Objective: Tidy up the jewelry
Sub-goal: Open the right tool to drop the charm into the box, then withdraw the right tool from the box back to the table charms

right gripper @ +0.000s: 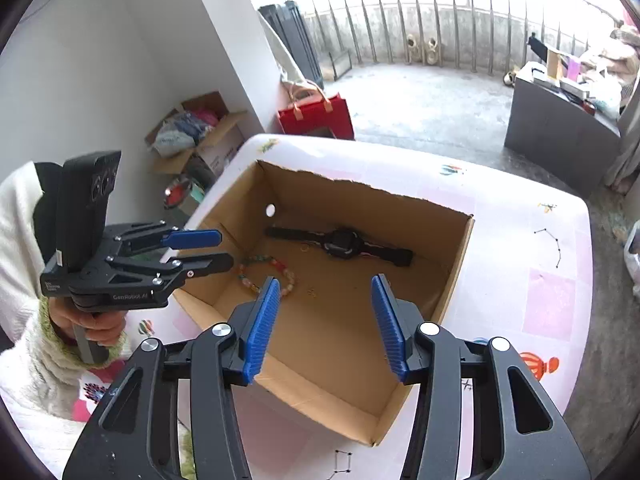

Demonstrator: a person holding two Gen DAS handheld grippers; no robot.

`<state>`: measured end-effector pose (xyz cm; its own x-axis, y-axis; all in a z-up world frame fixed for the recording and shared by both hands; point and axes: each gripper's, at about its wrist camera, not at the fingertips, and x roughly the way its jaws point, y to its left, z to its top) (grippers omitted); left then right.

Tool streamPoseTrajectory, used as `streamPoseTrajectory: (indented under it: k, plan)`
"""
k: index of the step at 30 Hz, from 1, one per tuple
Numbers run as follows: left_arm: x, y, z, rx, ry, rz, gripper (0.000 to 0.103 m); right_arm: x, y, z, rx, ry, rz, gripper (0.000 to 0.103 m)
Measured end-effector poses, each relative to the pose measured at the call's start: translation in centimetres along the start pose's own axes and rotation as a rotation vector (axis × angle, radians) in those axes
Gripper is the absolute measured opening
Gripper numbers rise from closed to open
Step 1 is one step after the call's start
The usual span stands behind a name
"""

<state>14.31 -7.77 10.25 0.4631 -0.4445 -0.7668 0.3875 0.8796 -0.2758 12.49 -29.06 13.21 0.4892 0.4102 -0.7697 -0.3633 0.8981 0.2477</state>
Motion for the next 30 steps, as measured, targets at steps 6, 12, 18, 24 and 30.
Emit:
streamPoseTrajectory:
  k: [6, 12, 18, 24, 30]
  plan:
    - [-4.7, -2.4, -5.4, 0.057, -0.103, 0.046, 0.064, -5.4, 3.0, -3.7, -0.005, -0.149, 0.006, 0.058]
    - [-7.3, -3.6, -10.3, 0.054, -0.165, 0.025, 0.072, -8.1, 6.1, -8.2, -0.028, -0.254, -0.040, 0.060]
    - [-5.5, -5.1, -14.1, 0.058, -0.152, 0.059, 0.072, -6.4, 7.3, -13.2, 0.032, -0.262, -0.018, 0.061]
    - [-2.1, -6.5, -16.2, 0.131, -0.131, 0.141, 0.072, -1.6, 6.9, -16.9, 0.119, -0.191, -0.063, 0.061]
    - [0.1, -6.6, -17.9, 0.180, -0.162, 0.199, 0.072, 1.2, 6.6, -19.0, 0.185, -0.165, -0.105, 0.061]
